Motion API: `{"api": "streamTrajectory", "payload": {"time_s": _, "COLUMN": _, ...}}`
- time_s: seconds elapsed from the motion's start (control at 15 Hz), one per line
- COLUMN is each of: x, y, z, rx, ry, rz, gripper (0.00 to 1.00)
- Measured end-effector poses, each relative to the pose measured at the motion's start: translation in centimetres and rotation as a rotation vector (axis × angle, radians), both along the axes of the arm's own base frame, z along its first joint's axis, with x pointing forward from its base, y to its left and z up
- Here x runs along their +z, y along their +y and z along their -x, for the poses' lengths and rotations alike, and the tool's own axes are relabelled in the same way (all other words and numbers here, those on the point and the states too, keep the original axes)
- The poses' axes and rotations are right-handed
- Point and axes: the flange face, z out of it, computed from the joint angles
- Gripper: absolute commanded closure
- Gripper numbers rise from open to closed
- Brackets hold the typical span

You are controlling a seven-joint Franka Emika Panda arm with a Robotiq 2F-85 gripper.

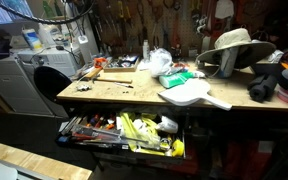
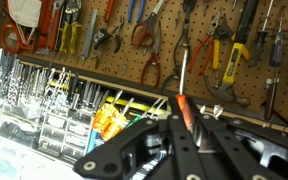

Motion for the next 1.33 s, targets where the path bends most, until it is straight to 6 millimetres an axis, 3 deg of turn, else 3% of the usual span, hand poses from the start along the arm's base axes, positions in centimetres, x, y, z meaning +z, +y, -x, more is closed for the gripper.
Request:
{"api": "streamTrajectory", "payload": {"time_s": 0.13, "x": 0.0, "y": 0.0, "z": 0.0, "rx": 0.001, "ry": 0.000, "rz": 0.000, "gripper": 0.91}}
{"api": "streamTrajectory", "payload": {"time_s": 0.2, "x": 0.0, "y": 0.0, "z": 0.0, "rx": 0.001, "ry": 0.000, "rz": 0.000, "gripper": 0.98}}
{"api": "streamTrajectory", "payload": {"time_s": 0.4, "x": 0.7, "y": 0.0, "z": -0.1, "rx": -0.001, "ry": -0.016, "rz": -0.005, "gripper": 0.98}}
{"api": "streamTrajectory", "payload": {"time_s": 0.87, "x": 7.1, "y": -1.9, "z": 0.0, "rx": 0.033, "ry": -0.158, "rz": -0.089, "gripper": 0.98}}
{"api": "streamTrajectory", "payload": {"time_s": 1.0, "x": 7.4, "y": -3.3, "z": -0.4, "rx": 0.043, "ry": -0.170, "rz": -0.116, "gripper": 0.98}}
{"api": "streamTrajectory", "payload": {"time_s": 1.33, "x": 5.4, "y": -6.3, "z": -2.2, "rx": 0.090, "ry": -0.167, "rz": -0.189, "gripper": 0.98}}
